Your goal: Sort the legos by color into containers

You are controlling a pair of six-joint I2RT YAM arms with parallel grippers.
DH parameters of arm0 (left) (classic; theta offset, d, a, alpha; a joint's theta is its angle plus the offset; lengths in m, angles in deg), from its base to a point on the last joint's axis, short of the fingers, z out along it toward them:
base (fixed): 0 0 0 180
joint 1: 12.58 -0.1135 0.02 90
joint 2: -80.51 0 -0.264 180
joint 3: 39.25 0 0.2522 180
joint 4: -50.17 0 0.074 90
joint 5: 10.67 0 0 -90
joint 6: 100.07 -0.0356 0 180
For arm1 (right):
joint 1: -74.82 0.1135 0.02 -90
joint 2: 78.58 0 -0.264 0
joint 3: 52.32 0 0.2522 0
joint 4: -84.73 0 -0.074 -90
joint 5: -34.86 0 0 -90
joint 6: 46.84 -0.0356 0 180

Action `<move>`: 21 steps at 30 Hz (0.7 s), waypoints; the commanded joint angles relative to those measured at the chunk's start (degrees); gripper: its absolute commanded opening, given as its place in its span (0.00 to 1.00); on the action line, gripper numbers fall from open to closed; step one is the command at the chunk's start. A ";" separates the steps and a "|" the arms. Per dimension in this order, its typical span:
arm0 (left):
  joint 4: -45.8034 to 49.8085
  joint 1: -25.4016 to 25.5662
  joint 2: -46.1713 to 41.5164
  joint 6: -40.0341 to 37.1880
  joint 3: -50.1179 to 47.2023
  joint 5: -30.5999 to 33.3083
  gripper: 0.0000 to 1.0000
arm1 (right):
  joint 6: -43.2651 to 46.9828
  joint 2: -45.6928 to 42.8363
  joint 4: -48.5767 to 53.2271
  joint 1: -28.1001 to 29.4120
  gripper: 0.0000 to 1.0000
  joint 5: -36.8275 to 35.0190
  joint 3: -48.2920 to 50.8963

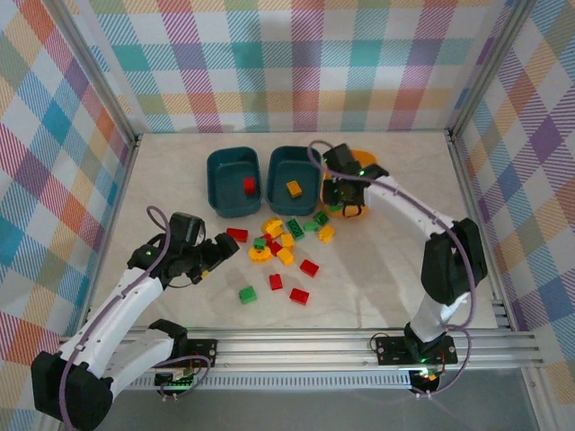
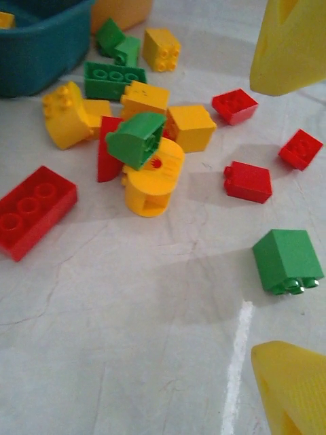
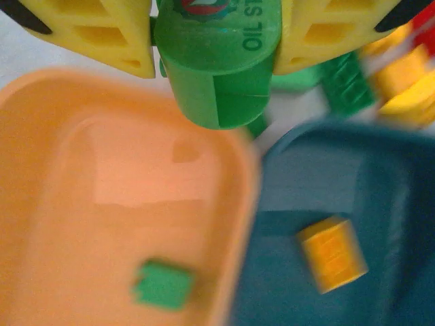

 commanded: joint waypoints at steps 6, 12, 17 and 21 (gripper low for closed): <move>6.29 3.30 -0.20 -4.88 -1.64 -0.38 0.89 | 5.55 15.87 2.47 -9.12 0.35 3.39 -13.41; 7.58 4.57 0.94 -6.42 -1.26 -1.20 0.89 | 6.55 19.06 5.36 -10.97 0.61 3.59 -19.52; 7.29 8.01 3.72 -7.31 -0.46 -0.91 0.88 | 6.32 11.40 3.63 -10.78 0.68 3.59 -16.72; 5.40 11.12 7.36 -7.29 -0.45 -0.59 0.87 | 4.69 2.63 -0.11 -8.73 0.68 5.80 -8.58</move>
